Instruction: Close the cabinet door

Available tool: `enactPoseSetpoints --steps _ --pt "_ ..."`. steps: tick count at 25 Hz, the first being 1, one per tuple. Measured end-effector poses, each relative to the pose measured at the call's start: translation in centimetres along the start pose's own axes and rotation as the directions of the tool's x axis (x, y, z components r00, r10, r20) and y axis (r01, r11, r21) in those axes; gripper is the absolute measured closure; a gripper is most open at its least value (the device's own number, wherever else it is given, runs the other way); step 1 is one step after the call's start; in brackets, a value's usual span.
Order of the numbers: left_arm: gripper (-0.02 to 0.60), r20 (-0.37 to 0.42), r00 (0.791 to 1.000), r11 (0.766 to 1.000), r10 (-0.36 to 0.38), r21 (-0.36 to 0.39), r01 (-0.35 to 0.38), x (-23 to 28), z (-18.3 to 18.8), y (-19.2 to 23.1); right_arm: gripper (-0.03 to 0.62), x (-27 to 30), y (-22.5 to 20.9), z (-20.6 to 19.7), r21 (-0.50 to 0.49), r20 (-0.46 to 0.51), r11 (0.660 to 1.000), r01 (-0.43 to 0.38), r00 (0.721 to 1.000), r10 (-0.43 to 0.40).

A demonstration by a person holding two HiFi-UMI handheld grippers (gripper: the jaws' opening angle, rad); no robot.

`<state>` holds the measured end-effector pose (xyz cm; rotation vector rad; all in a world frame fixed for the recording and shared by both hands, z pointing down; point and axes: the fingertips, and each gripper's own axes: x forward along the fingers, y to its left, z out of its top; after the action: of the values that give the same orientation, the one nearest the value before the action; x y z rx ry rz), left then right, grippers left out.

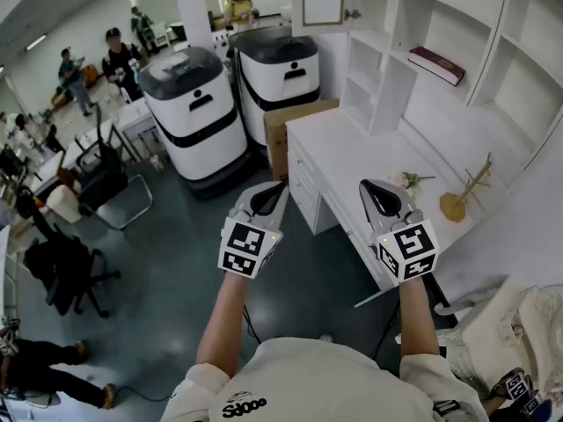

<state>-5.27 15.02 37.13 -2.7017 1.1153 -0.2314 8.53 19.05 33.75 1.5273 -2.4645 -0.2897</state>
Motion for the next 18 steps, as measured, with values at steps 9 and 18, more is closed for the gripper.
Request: enactPoseSetpoints --steps 9,18 --pt "0.563 0.008 1.0 1.0 -0.005 -0.003 0.005 -0.3 -0.4 1.4 0.594 1.2 0.4 0.1 0.013 0.001 1.0 0.016 1.0 -0.016" --pt "0.564 -0.017 0.999 0.997 -0.03 -0.071 0.028 0.0 -3.6 3.2 0.592 2.8 0.7 -1.3 0.134 0.006 0.989 0.054 0.998 -0.055"
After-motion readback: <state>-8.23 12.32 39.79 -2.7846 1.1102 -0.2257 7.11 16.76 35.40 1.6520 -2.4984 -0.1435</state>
